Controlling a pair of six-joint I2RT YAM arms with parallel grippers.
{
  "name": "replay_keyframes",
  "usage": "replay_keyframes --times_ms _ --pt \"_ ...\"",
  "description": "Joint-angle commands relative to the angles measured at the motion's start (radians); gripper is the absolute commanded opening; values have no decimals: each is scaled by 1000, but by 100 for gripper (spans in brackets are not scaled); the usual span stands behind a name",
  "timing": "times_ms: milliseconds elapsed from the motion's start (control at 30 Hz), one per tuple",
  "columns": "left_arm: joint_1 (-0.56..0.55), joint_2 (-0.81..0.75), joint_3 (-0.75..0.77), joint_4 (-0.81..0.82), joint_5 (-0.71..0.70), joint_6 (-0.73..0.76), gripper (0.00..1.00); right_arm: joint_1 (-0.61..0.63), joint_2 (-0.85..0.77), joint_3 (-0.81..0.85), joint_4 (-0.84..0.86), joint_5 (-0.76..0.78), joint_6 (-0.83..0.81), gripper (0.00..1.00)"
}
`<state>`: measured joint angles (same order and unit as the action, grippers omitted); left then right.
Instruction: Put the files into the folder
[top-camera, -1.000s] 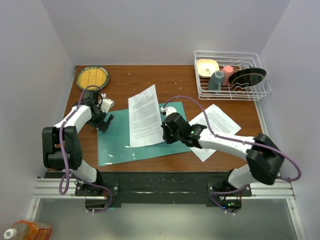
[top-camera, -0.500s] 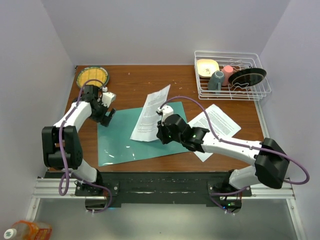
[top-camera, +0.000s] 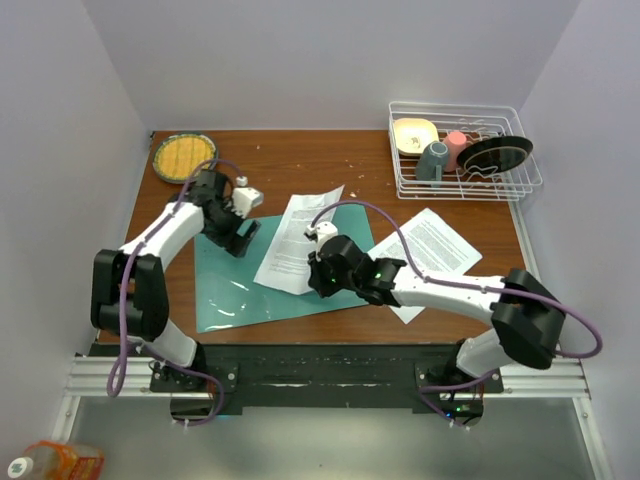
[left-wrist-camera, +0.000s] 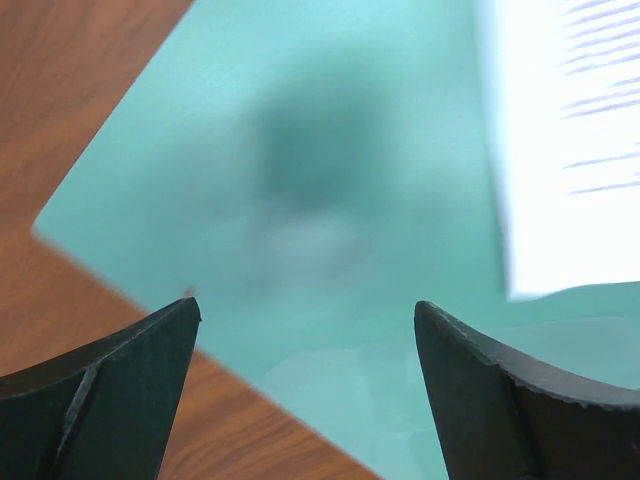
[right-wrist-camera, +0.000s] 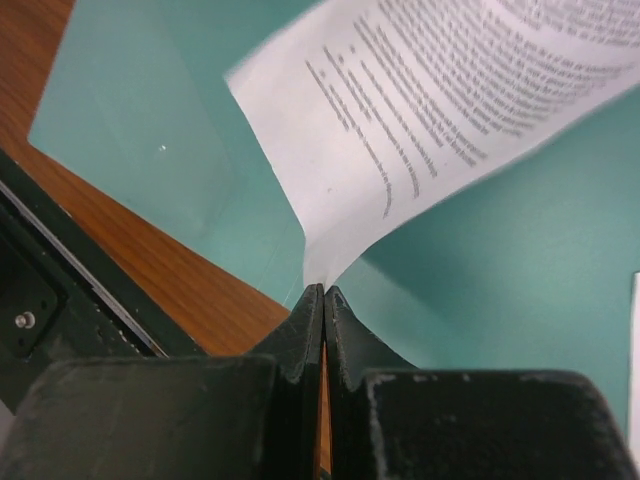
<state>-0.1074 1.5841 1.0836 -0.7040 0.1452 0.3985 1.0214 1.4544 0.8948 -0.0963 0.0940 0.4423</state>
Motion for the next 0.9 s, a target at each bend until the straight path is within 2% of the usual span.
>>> replay_keyframes --times_ms 0,133,367,500,667,767,867 --pt "-139 8 52 17 18 -58 95 9 54 -43 44 -25 75 0" --pt "-213 95 27 70 -103 -67 93 9 49 -85 63 -16 114 0" --pt "-252 140 -28 132 -232 -61 92 9 72 -126 92 6 160 1" --pt "-253 103 -44 117 -230 -64 92 8 109 -125 115 21 182 0" --pt "-253 28 12 55 -193 -58 93 8 135 -103 107 18 184 0" --pt "-253 33 -10 44 -197 -40 93 6 120 -103 113 23 182 17" --pt "-253 33 -59 57 -213 -27 92 -6 126 -97 110 19 188 21"
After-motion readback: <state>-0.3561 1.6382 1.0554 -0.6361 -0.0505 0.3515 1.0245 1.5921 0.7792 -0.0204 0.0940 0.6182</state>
